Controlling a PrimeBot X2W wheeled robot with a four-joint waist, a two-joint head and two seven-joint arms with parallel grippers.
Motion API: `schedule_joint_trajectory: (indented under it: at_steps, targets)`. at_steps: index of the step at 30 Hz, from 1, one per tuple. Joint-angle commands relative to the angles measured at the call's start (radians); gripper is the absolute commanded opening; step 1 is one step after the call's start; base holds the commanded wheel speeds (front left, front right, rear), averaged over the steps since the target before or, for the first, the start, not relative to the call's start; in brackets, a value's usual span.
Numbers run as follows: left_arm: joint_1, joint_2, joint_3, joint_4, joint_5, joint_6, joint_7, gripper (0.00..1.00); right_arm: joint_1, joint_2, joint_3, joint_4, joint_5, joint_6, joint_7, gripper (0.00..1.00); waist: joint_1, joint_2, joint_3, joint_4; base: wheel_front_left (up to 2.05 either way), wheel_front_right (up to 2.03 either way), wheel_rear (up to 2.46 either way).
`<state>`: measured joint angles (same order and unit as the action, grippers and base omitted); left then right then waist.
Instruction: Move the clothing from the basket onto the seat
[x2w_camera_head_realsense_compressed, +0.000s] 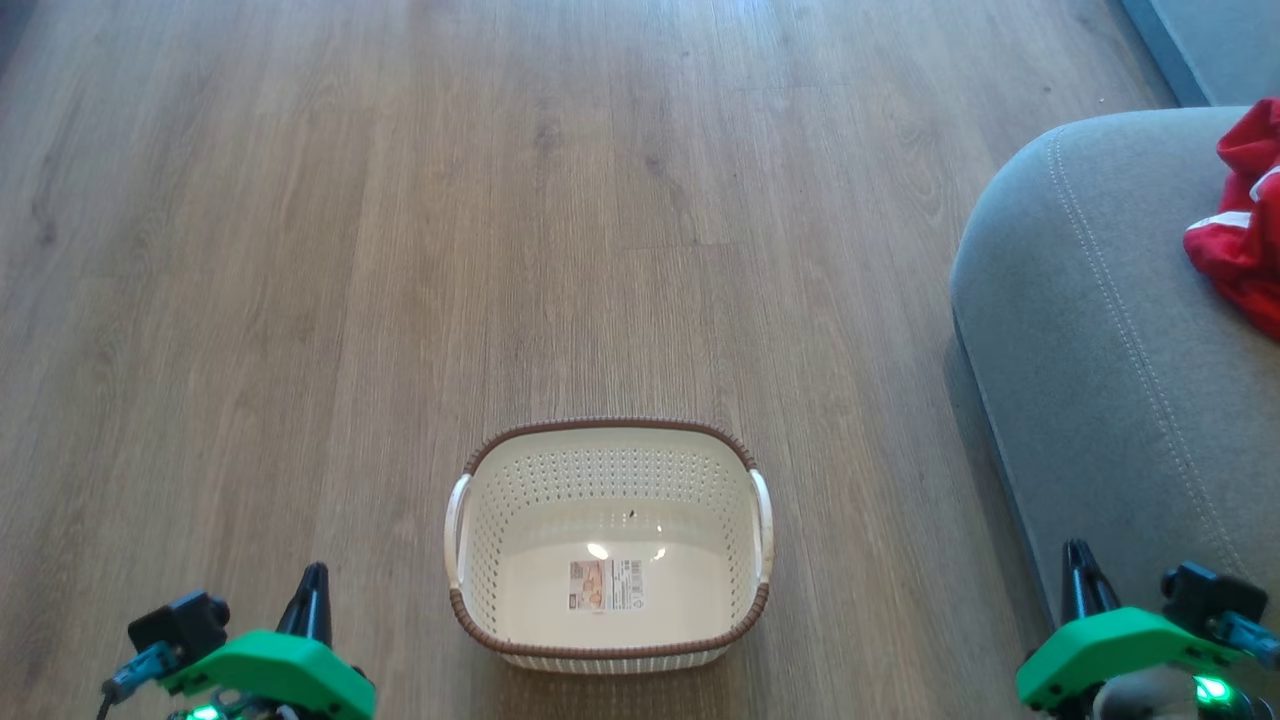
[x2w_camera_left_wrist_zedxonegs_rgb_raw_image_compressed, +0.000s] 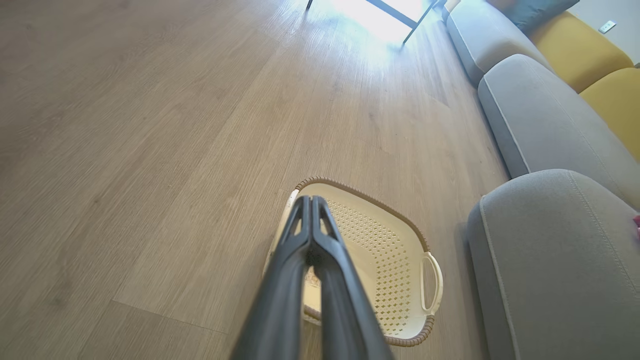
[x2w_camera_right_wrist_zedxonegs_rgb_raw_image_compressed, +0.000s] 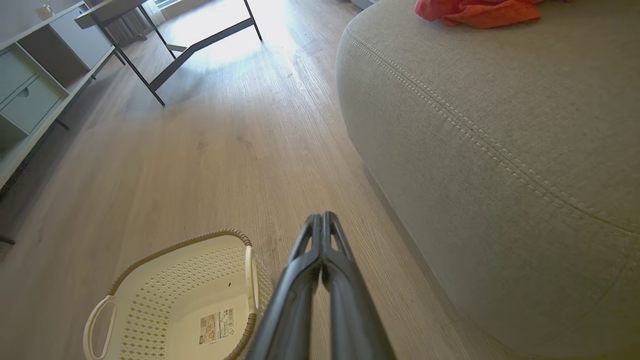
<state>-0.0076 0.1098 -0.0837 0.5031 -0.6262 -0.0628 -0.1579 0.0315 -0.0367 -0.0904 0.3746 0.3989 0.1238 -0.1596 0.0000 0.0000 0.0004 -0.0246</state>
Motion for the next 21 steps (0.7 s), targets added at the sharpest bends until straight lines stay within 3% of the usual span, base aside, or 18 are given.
schedule_joint_trajectory:
  at_steps: [1,21]
  targets:
    - [-0.057,0.002,0.024,-0.036,-0.027,-0.01,0.005,0.0,-0.047,-0.005,-0.001,-0.038,0.034,0.002,0.006,0.0,0.0,0.0,0.0,0.0,0.0,0.0,0.0]
    - [-0.066,-0.011,0.062,-0.084,-0.233,-0.023,0.063,0.0,-0.067,-0.007,-0.005,-0.058,0.288,0.003,0.064,0.0,0.0,0.0,0.001,0.006,0.0,0.0,0.0]
